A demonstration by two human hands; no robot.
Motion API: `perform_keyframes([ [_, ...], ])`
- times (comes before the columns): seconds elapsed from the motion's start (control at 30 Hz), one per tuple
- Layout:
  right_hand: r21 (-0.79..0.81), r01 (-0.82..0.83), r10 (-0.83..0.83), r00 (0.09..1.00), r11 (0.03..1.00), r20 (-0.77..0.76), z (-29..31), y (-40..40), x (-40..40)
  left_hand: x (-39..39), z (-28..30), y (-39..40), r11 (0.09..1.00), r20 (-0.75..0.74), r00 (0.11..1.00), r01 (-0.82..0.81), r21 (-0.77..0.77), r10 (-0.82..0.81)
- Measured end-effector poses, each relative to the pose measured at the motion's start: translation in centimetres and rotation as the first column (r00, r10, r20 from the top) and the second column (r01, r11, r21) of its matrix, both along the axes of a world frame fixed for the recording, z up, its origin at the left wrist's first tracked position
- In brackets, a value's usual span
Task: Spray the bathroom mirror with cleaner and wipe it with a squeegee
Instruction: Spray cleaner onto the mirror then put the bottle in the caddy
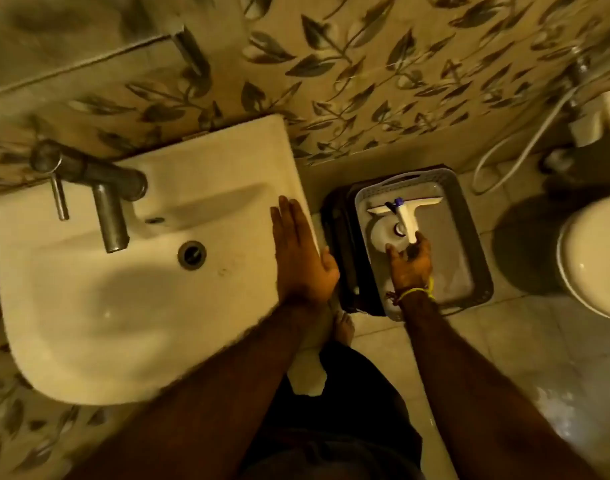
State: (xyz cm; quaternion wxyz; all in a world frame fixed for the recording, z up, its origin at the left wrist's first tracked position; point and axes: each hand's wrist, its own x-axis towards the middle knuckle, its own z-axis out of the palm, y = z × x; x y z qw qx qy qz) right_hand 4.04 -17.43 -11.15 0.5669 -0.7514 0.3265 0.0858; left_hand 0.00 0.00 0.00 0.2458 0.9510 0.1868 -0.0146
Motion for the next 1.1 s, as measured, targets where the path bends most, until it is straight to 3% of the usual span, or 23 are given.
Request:
perform_keyframes([
  [0.27, -0.185, -0.116, 0.144, 0.979, 0.976, 0.145, -1.9, 0.1, 3.0, 0.2, -0.2, 0.1, 0.999, 0.035, 0.999, 0.035, -0.025, -0.035],
  [0.43, -0.19, -0.058, 0.09, 0.982, 0.98, 0.165, -0.6, -0.8, 2.5, 0.3, -0.9, -0.1, 0.999, 0.039, 0.998, 0.045, -0.013, -0.044],
  [0.67, -0.107, 0.111, -0.057, 0.906, 0.988, 0.421, 10.1, -1.0, -3.2, 0.3, -0.3, 0.0, 0.997, 0.016, 0.997, 0.079, -0.001, -0.079],
  [0.77, -0.009, 0.171, -0.147, 0.871, 0.985, 0.469, 15.5, 0.2, -5.5, 0.5, 1.0, 0.0, 0.994, -0.089, 0.993, 0.089, 0.057, -0.083],
  [0.9, -0.061, 0.008, 0.031, 0.793, 0.998, 0.609, 21.8, 3.2, -8.4, 0.1, 3.7, 2.2, 0.974, -0.212, 0.96, 0.206, 0.098, -0.182],
  [0.97, -0.122, -0.075, 0.137, 0.745, 0.99, 0.652, 24.5, 4.9, -9.3, -0.8, 5.6, 4.2, 0.968, -0.154, 0.959, 0.248, 0.05, -0.238],
  [1.1, -0.198, -0.135, 0.236, 0.673, 0.971, 0.701, 29.6, 9.3, -9.6, -4.5, 10.4, 8.6, 0.951, 0.142, 0.952, 0.289, -0.114, -0.272],
])
